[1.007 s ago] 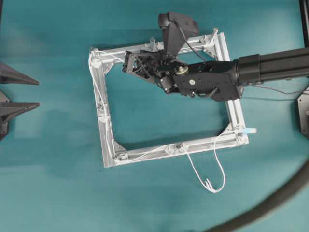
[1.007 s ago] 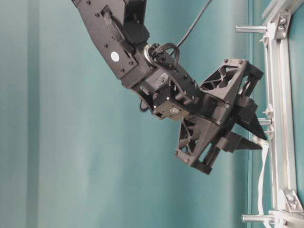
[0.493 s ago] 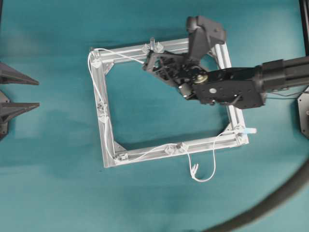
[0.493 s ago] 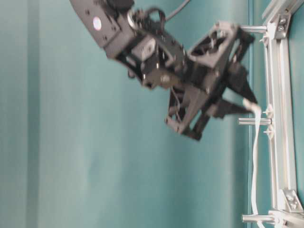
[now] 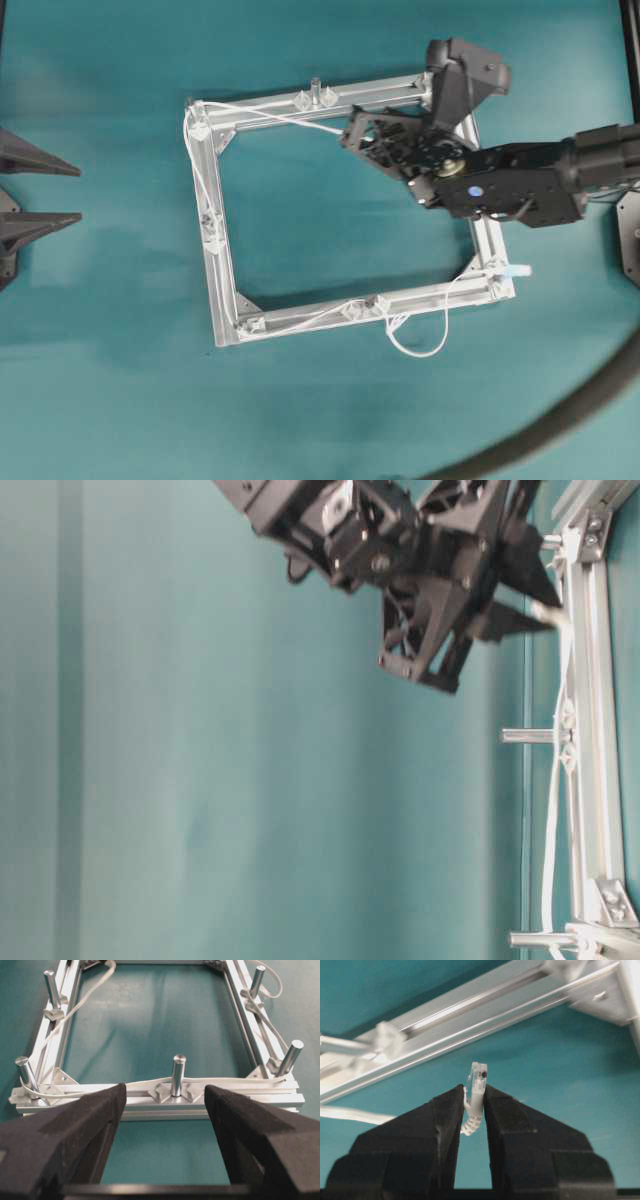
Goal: Move the cable alternately left and right between 8 pins so it hooks onto each one.
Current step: 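Pull the cable rightward along the top rail past the top pins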
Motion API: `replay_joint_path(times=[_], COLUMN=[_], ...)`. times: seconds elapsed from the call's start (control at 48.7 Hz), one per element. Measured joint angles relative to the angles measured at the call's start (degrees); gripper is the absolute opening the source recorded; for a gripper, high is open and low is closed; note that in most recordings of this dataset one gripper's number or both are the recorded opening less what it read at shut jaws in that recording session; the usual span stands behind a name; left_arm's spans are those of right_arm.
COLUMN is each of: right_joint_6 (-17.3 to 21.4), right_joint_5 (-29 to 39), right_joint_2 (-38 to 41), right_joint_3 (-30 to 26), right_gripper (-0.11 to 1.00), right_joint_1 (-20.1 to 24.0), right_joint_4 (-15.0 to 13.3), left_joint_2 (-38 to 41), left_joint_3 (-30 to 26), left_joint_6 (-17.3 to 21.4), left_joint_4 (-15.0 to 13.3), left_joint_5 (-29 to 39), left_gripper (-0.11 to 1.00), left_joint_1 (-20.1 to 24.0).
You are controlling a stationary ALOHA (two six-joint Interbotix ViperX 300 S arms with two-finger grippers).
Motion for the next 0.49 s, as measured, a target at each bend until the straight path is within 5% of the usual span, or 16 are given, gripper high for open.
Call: replay_joint_path(times=[0.226, 0.493], right_joint_6=[-4.7, -15.6], right_joint_5=[1.8, 7.0], right_joint_2=[-4.5, -6.6], right_joint_3=[4.7, 7.1], right_gripper=[0.15, 0.15], right_joint_1=[-0.1, -0.9], right_joint_4=[-3.3, -7.4], left_joint_2=[0.0, -0.1], left_joint_3=[0.0, 0.0], left_joint_6=[0.0, 0.0], left_joint_4=[0.0, 0.0], left_joint_5=[0.0, 0.0], left_gripper=[0.74, 0.74], left_joint_1=[0.0, 0.0])
